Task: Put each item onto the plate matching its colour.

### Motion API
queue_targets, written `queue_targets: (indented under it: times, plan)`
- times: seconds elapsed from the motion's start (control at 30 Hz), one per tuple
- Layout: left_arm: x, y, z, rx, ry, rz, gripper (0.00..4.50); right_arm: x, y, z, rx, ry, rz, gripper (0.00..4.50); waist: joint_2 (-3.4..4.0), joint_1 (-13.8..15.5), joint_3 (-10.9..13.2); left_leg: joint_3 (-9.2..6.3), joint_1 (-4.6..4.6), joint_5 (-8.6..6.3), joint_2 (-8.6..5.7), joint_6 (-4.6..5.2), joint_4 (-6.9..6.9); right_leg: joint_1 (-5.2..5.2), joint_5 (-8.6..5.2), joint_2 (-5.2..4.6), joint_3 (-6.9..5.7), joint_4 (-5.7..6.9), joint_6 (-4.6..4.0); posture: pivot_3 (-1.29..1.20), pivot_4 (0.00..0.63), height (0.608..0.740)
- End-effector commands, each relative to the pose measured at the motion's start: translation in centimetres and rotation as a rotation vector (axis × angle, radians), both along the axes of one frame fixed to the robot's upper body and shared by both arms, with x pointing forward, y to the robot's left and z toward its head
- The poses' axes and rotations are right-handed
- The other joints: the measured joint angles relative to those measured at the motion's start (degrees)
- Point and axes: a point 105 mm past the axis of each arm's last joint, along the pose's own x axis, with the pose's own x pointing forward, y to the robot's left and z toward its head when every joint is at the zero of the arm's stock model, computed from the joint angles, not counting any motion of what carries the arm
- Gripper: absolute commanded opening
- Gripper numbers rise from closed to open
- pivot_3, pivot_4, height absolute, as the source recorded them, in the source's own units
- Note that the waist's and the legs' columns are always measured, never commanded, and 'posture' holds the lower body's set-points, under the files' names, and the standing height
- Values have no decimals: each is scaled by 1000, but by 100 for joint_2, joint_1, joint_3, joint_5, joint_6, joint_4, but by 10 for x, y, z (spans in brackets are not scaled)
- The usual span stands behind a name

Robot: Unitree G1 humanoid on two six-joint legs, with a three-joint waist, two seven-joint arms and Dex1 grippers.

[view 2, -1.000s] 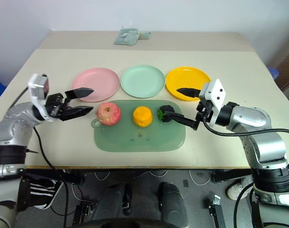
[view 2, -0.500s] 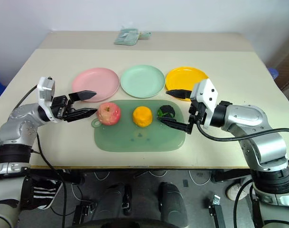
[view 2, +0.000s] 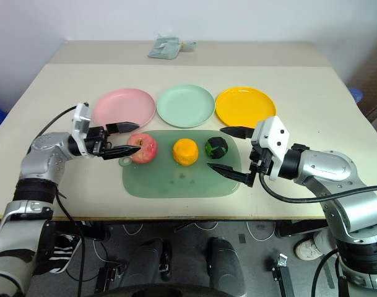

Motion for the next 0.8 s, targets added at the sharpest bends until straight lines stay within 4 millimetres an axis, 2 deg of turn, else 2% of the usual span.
queue_targets:
  times: [0.03,0.23,0.57,0.8]
  plan:
    - [4,-7,5,14,-49,-18,4500,-6,2,12,5,-56,13,4456,-1,0,0,0,0,0,0,0,0,0,0,0,0,0,0,0,150,740]
    - [5,-13,5,17,-63,-26,4500,-9,2,11,20,-23,23,4456,-1,-1,0,-2,0,0,0,0,0,0,1,0,0,1,1,0,150,740]
    - [9,-11,-3,129,-91,14,4500,-5,3,7,19,-9,19,4456,-1,1,0,-2,0,0,0,0,0,0,0,-1,0,0,0,0,150,740]
    - [10,-4,-18,225,-82,21,4500,-4,5,7,23,-21,13,4456,-1,0,0,-2,0,0,0,0,0,0,-1,-1,0,0,-1,0,150,740]
